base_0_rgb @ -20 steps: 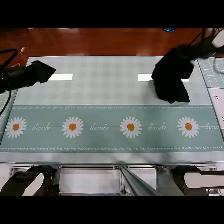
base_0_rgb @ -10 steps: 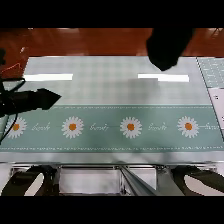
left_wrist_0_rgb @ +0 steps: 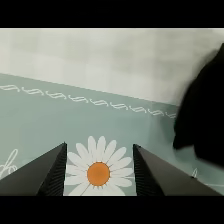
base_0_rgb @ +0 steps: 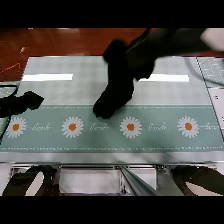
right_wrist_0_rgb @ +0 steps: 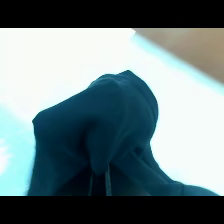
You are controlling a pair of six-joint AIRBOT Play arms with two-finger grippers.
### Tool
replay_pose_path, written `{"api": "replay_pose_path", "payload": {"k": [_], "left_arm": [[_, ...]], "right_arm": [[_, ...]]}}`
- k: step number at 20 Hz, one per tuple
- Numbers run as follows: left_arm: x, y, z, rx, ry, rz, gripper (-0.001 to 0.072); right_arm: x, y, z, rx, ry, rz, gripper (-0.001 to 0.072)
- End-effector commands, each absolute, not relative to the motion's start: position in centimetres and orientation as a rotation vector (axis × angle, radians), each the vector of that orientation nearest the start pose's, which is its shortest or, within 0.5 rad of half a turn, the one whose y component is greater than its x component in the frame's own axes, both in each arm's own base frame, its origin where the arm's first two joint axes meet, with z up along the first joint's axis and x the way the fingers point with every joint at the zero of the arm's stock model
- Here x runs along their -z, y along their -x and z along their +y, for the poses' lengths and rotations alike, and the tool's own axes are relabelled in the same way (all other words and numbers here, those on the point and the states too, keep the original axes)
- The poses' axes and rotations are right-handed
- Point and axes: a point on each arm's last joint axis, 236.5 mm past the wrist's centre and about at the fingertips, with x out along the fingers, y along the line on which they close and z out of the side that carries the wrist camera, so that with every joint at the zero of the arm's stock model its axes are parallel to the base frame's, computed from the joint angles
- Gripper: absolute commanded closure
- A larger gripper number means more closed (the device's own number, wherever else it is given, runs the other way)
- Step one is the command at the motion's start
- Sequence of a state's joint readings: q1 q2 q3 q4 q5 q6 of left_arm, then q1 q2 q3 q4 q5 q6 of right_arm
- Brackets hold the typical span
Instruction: Fold the shirts.
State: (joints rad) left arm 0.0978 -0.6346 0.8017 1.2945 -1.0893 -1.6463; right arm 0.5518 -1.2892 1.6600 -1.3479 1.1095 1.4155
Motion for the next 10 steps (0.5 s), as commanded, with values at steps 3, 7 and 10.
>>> {"api": "replay_pose_path", "payload": {"k": [3,7,10], "left_arm": [[-9.6,-29.1,-2.4,0.019,0.371,0.906,0.02],[-8.1,-28.5,-2.6,0.019,0.379,0.946,0.02],[-6.0,-27.7,-2.6,0.018,0.373,0.995,0.02]], "right_arm": [[-5.6,-32.2,42.8,-0.923,0.062,0.979,0.0684],[1.1,-29.2,47.1,-0.926,-0.073,1.161,0.0371],[-1.5,-32.8,43.8,-0.859,-0.127,1.131,0.0305]]}}
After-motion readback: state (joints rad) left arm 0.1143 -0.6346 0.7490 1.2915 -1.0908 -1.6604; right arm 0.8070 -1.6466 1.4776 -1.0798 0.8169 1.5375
